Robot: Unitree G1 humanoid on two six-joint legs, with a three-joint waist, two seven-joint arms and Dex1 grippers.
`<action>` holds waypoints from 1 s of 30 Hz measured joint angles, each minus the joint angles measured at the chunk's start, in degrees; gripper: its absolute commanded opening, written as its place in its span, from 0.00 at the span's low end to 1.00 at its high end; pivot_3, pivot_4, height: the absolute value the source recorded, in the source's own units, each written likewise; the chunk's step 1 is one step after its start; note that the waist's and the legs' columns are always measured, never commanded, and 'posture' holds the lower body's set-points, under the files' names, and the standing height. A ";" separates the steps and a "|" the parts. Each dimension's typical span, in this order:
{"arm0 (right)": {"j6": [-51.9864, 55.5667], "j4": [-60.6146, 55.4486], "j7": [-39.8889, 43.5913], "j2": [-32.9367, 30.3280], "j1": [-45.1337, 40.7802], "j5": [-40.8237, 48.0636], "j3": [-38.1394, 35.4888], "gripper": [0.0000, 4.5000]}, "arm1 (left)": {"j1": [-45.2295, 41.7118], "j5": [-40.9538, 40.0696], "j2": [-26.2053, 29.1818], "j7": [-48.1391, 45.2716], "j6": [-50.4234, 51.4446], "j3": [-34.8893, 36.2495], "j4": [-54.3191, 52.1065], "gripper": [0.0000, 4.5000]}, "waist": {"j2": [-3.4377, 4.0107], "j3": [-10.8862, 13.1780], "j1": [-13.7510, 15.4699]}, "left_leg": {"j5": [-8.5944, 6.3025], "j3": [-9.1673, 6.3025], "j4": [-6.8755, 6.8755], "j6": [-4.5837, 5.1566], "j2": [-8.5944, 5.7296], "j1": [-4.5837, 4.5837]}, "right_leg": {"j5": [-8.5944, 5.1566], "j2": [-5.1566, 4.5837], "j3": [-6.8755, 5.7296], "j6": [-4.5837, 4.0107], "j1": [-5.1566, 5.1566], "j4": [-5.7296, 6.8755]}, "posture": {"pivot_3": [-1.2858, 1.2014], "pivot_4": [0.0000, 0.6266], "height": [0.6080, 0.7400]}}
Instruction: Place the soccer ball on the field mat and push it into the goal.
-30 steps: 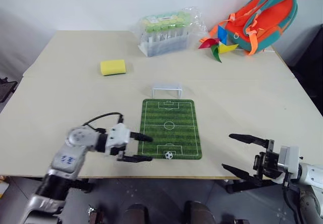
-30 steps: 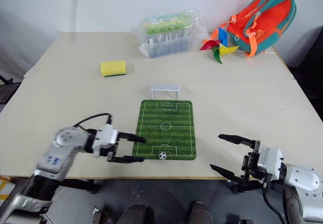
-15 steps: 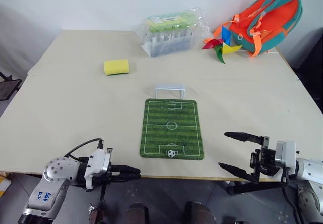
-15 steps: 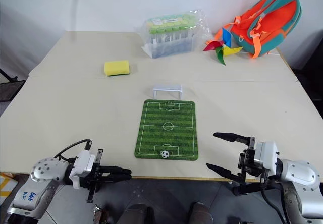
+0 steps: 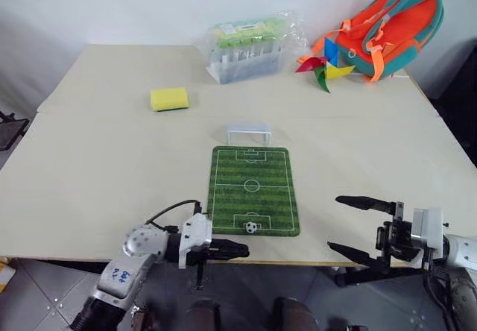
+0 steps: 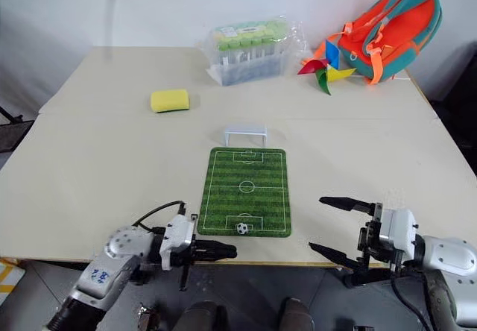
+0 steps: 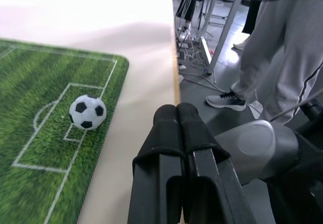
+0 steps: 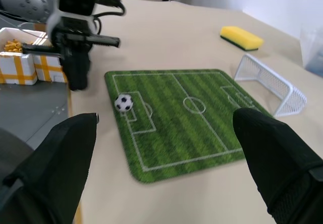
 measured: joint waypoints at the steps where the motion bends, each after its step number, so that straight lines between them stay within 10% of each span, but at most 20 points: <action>1: 0.00 -0.30 0.00 -0.15 0.52 0.00 -0.36 1.00 | -0.91 0.38 -0.39 0.65 0.68 -0.57 0.45 0.00 | 0.00 0.00 -0.01 | 0.00 0.00 0.02 0.00 0.00 0.00 | 0.00 0.00 0.00 0.00 0.00 0.00 | 0.52 0.24 1.00; 21: 0.37 -4.90 -14.59 5.22 5.54 -1.77 -4.60 1.00 | -27.45 10.27 -13.25 20.40 -11.00 4.55 31.75 0.00 | -0.07 0.04 0.37 | 0.00 0.02 0.25 0.02 -0.02 -0.13 | 0.05 -0.01 -0.01 0.08 -0.01 -0.01 | 0.52 0.24 1.00; 30: 0.95 -5.37 -22.26 9.88 3.97 -2.54 -3.63 1.00 | -16.22 -2.55 -1.09 5.57 -12.88 14.10 19.32 0.00 | -0.01 0.00 -0.74 | -0.02 0.08 -0.09 0.04 0.00 -0.04 | 0.04 0.01 0.03 0.07 -0.09 -0.09 | 0.52 0.24 1.00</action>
